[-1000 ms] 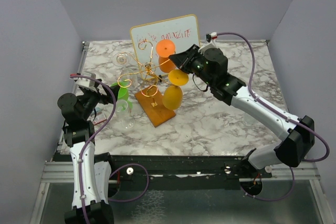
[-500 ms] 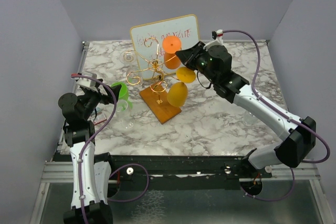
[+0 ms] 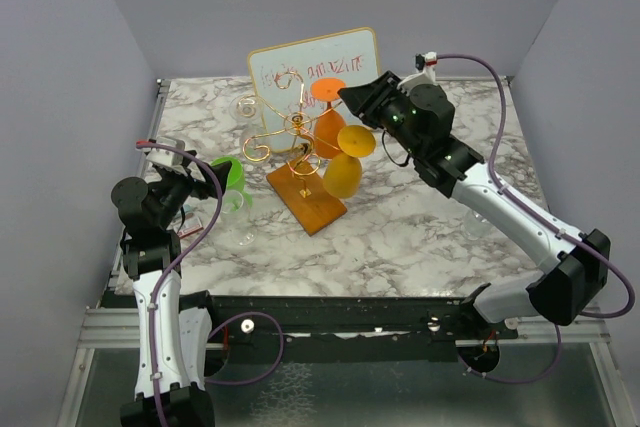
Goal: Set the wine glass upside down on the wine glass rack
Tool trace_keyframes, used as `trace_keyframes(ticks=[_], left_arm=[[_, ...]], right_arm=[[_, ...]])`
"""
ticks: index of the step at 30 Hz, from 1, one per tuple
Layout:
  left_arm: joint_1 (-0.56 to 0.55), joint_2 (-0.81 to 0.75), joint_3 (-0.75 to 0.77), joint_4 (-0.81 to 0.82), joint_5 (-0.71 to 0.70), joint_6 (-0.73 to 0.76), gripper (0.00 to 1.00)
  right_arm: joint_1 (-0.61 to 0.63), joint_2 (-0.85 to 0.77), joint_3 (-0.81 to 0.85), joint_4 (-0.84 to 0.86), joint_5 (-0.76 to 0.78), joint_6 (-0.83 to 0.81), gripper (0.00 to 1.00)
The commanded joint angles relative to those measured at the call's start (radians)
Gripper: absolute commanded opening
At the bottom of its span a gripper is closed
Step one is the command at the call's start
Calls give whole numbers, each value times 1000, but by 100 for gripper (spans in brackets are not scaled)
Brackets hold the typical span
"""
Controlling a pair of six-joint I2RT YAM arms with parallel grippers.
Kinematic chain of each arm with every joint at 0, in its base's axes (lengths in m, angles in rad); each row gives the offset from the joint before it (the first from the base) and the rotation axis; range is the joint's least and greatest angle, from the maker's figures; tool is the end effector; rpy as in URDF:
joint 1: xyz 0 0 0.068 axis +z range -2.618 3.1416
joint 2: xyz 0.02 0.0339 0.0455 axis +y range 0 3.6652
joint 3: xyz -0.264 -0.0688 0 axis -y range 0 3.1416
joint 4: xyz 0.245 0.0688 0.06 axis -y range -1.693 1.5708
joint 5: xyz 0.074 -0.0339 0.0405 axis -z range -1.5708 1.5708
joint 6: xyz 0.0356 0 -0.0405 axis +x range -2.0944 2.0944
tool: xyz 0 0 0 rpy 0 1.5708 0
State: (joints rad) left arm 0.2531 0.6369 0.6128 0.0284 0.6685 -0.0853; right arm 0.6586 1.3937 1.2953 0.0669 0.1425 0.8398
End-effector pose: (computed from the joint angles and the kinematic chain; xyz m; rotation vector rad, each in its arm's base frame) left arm 0.1566 0.0177 0.3250 0.2618 1.5590 -0.3909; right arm 0.2660 0.1994 0.4056 0.2710 1.6830 1.0334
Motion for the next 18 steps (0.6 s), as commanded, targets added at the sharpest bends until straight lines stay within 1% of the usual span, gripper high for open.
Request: trace_keyframes(ticks=[1,4,8,14,18], left_arm=[[-5,-6,-7,19,4,6,88],[-5,-9,-7,17,1,6,88],[-7,-8,-5,17,-5,2,88],[-11,-10,26,-20,-47,-4,88],[-13,-27,77,-86,-71,26,88]], right_arm=[[-7,-36,-7,53,-21,17,37],[-7,-47,-13,40,-17,28,44],[-6,-64,-15,22,-12,33,57],[-7,-118,-15,-14,6,8,66],[-7,-175,2,-64,25,-50,67]])
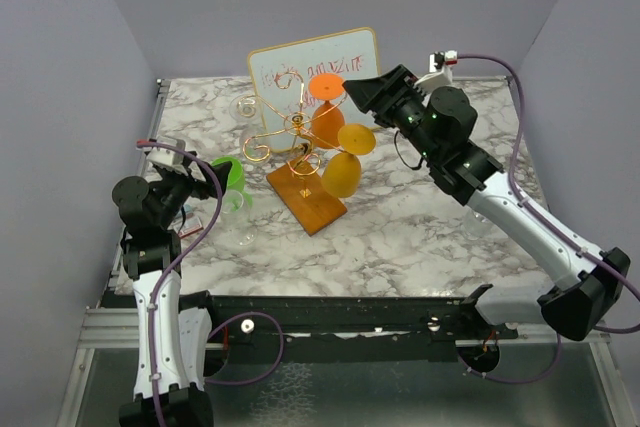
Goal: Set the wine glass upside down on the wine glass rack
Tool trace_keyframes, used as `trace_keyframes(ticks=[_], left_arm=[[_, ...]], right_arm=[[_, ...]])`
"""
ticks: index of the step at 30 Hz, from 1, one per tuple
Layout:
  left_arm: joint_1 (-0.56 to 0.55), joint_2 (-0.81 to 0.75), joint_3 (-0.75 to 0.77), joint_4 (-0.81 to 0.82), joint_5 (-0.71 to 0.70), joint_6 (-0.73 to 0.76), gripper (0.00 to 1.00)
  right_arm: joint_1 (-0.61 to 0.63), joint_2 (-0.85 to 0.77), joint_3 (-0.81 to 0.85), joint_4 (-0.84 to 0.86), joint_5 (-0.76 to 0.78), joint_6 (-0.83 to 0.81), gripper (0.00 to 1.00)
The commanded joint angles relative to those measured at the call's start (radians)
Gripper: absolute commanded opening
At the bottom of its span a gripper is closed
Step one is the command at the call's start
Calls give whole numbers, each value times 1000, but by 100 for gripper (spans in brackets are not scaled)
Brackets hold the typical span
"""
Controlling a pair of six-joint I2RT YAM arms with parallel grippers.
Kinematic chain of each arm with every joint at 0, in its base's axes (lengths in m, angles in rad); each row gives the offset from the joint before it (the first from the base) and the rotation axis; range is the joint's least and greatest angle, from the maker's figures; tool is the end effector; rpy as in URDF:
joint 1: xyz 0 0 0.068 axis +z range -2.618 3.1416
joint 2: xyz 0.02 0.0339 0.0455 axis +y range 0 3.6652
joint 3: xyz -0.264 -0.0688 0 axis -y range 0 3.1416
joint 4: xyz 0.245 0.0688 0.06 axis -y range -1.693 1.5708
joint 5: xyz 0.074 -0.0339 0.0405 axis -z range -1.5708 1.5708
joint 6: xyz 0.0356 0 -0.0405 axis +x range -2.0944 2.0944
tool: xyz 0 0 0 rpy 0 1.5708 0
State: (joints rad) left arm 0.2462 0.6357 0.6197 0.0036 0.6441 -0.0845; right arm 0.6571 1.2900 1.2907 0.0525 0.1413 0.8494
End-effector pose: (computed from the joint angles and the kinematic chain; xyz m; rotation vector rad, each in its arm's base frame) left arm 0.1565 0.0173 0.3250 0.2429 1.5751 -0.3827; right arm 0.2413 0.1798 0.4331 0.2753 1.5978 1.0830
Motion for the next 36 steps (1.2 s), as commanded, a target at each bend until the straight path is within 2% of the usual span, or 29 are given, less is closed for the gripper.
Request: trace_keyframes(ticks=[1,4,9,12,15,17,20,25,32,36], left_arm=[[-8,-33,81,-77,-60,29,88],[-15,-41,119,-125,-127,30,88],[-49,-12,217,-260,-366,0,90],[-59,63,276,-351,-493,-59,89],[-59,184,341,-469,-570,-162,83],[-59,256,369,-541,-573,-208,78],[-58,306,345,-563,-586,-236,77],[-59,375,334,-554,-501,-265,77],[-59,416,250,-473,-416,-268,78],[-59,477,268,-478,-384,-263,67]], right_arm=[[-4,-86,8,-82,32,-88,67],[-5,-139,9,-159,65,-154,67],[-4,-230,-35,-315,157,-230,67],[-5,-294,-84,-386,211,-245,67],[-5,-349,-119,-440,249,-253,67],[-4,-376,-127,-476,266,-259,67],[-4,-423,-151,-504,284,-259,67],[-4,-496,-222,-497,312,-223,67],[-5,-509,-279,-488,290,-201,67],[-5,-502,-299,-485,297,-200,67]])
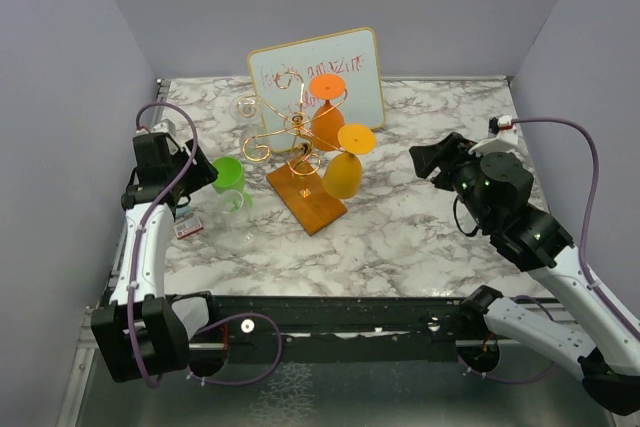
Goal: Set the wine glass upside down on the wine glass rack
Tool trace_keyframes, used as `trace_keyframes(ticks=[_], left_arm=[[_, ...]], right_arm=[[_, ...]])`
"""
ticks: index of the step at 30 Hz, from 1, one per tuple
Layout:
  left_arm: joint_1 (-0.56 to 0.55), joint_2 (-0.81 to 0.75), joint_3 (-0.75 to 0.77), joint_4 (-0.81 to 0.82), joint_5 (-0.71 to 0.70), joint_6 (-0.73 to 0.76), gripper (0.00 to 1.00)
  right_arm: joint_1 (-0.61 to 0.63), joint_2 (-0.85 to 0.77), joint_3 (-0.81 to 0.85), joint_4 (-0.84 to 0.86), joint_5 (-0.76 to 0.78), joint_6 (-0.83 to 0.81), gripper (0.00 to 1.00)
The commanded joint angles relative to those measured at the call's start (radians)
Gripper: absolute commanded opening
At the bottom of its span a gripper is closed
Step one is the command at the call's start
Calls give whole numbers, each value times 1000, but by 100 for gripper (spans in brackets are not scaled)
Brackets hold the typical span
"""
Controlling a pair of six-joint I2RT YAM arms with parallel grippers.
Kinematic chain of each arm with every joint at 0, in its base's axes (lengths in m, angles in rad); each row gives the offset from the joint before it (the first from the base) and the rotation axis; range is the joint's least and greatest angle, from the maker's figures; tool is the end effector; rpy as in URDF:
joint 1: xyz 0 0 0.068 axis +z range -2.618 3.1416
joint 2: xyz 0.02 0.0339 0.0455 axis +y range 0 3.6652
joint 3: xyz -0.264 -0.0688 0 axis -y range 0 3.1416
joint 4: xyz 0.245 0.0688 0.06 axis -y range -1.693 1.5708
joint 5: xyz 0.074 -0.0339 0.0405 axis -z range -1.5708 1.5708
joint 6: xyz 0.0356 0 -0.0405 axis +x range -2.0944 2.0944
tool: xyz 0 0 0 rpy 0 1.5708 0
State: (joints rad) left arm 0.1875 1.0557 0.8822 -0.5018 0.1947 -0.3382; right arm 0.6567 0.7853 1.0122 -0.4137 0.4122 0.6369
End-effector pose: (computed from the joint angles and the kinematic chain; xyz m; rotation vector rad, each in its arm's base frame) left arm 0.2240 0.0355 0.2920 -0.4818 2.1958 -0.2999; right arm 0.1380 0.0884 0.3939 0.2862 1.7549 0.5826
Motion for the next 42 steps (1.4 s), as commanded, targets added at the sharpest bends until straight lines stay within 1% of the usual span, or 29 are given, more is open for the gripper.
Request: trace_keyframes(ticks=[1,3,6,8,10,13,14,19,23,25,27,29,31,35,37,39,42], left_arm=[[-2,70,6,28,65,-7,64],[0,98,4,28,65,-6,58],[0,139,28,27,85,1,46],[0,159,68,26,77,4,35],[0,177,117,22,59,9,23],[0,203,176,8,-9,26,2],[0,211,194,4,-27,33,0],[-1,229,290,-22,-129,60,0],[-2,216,384,-45,-251,70,0],[-2,197,436,-47,-249,59,0],[-1,168,493,-44,-201,28,0],[-2,146,552,-32,-137,-9,0],[-1,129,611,-12,-83,-49,0],[-1,101,700,40,3,-134,0],[-1,88,711,90,69,-193,0],[0,87,707,158,186,-259,0],[-2,93,674,280,317,-385,0]], right_arm=[[-4,5,-25,-19,31,12,67],[-5,7,-32,-18,41,12,67],[-4,7,-36,-19,56,20,67],[-5,-9,-43,-13,58,40,67],[-5,-34,-61,28,46,39,67],[-4,-68,-76,70,54,40,67],[-4,-77,-77,73,63,40,67],[-4,-104,-78,71,118,38,67],[-4,-98,-75,71,114,32,67],[-4,-92,-75,77,100,27,67],[-4,-83,-74,84,80,20,68],[-5,-80,-82,109,38,-4,76],[-4,-90,-108,163,-11,-16,80],[-4,-109,-155,260,-84,-1,83],[-4,-112,-165,294,-108,15,84],[-5,-112,-171,326,-126,28,84],[-4,-103,-172,368,-148,44,86]])
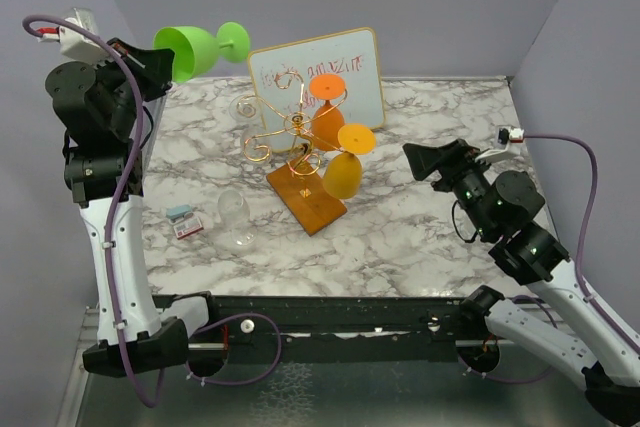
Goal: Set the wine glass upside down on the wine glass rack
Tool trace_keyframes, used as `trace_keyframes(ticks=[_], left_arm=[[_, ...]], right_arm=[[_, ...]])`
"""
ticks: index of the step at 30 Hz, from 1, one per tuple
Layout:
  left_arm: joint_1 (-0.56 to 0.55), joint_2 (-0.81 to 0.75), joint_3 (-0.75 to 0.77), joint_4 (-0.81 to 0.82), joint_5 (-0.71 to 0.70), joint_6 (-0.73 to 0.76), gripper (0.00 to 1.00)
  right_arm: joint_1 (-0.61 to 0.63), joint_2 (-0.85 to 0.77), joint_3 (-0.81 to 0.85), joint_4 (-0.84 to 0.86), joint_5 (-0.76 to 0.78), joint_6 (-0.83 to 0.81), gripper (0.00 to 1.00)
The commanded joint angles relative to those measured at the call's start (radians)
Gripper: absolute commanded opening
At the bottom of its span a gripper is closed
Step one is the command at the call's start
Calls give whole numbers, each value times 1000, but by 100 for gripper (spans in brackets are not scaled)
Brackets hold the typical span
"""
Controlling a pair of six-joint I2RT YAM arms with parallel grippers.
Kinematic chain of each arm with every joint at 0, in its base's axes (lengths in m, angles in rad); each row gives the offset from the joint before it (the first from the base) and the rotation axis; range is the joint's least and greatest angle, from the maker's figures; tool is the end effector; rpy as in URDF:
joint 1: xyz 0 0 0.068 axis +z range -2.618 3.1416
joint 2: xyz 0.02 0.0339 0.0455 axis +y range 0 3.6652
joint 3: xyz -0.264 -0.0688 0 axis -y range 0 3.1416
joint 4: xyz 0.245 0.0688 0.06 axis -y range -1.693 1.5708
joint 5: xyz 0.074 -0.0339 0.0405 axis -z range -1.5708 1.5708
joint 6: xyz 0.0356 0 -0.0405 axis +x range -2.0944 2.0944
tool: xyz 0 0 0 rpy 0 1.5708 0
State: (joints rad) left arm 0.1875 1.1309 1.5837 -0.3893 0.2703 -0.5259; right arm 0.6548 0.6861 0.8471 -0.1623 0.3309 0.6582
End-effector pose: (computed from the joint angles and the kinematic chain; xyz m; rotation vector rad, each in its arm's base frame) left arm 0.2078 0.0298 0.5204 -0.3227 1.4937 -0.4741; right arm 0.1305 0.0856 0.3791 0.2700 1.6022 0.7649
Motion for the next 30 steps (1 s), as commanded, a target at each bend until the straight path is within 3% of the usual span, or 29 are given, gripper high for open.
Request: trace_keyframes(ticks=[1,6,12,19,30], left_arm=[[-1,17,-47,231,281,-245,0],[-48,34,-117,490,339,-426,0],[-315,108,-150,631,284,-425,0],[-611,153,-175,741,98,-270,0],[-916,109,-363,983,-150,-19,0]], right_arm=[[-3,2,-3,130,-76,27,86],[-2,39,20,229,-157,49,87],[-2,76,33,332,-186,102,87],[-3,111,4,459,-197,354,84],[-3,163,-71,807,-293,569,84]])
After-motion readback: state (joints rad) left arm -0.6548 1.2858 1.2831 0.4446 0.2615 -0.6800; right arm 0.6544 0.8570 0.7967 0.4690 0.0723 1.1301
